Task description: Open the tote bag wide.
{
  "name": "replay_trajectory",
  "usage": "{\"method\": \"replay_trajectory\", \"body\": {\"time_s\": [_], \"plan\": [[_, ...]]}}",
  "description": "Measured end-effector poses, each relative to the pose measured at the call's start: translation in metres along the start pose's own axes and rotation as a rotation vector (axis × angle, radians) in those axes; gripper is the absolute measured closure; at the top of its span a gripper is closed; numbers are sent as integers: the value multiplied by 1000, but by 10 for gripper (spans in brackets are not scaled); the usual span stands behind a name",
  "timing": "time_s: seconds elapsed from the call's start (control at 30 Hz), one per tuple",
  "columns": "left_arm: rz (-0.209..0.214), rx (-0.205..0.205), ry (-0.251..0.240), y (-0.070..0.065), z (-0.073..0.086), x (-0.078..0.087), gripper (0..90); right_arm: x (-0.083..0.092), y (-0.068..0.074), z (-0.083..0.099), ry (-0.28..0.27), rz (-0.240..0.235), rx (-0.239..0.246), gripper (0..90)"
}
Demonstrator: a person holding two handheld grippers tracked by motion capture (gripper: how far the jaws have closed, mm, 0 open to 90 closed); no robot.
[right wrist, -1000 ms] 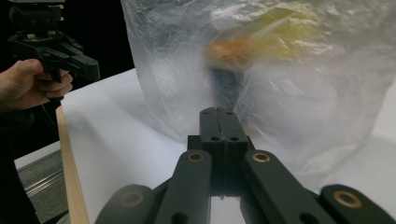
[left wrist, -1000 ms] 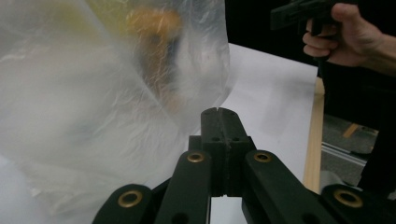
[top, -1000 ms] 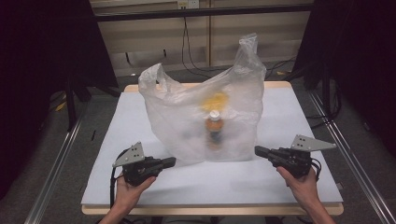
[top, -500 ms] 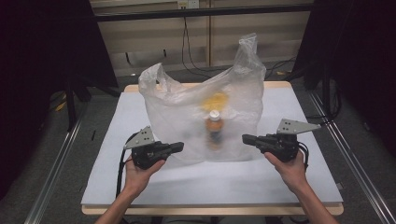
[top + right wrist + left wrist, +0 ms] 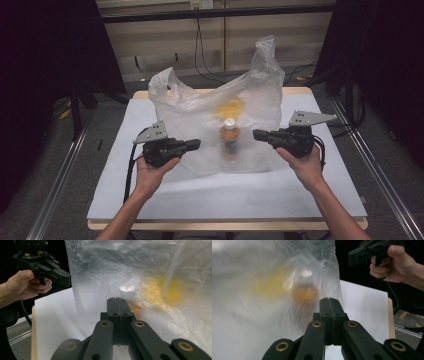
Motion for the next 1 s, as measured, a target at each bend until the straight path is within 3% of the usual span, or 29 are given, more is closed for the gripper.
{"method": "replay_trajectory", "body": {"time_s": [0.07,0.27,0.6,0.83,1.0], "plan": [[6,2,-22,2,-8,-2,900,-3,-2,-4,-1,0,0,900],[2,-8,-26,7,-25,-9,900,-10,-3,-16,-5,-9,8,900],[-6,-15,-47,16,-53,-17,900,-28,-9,-54,-4,-4,35,900],[-13,-14,-72,23,-68,-16,900,-36,-14,-73,-4,12,41,900],[-27,-27,-100,27,-88,-15,900,-40,-19,-97,12,44,66,900]]}}
Point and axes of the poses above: each handheld gripper's, and its own axes: x roughly backward along the jaws, z roughly out of its underside, y roughly to its left, the point moved 4 cm from there along -x, roughly forward along the jaws, and after that the axes turned 3 degrees about -y, right-handed, at the moved point
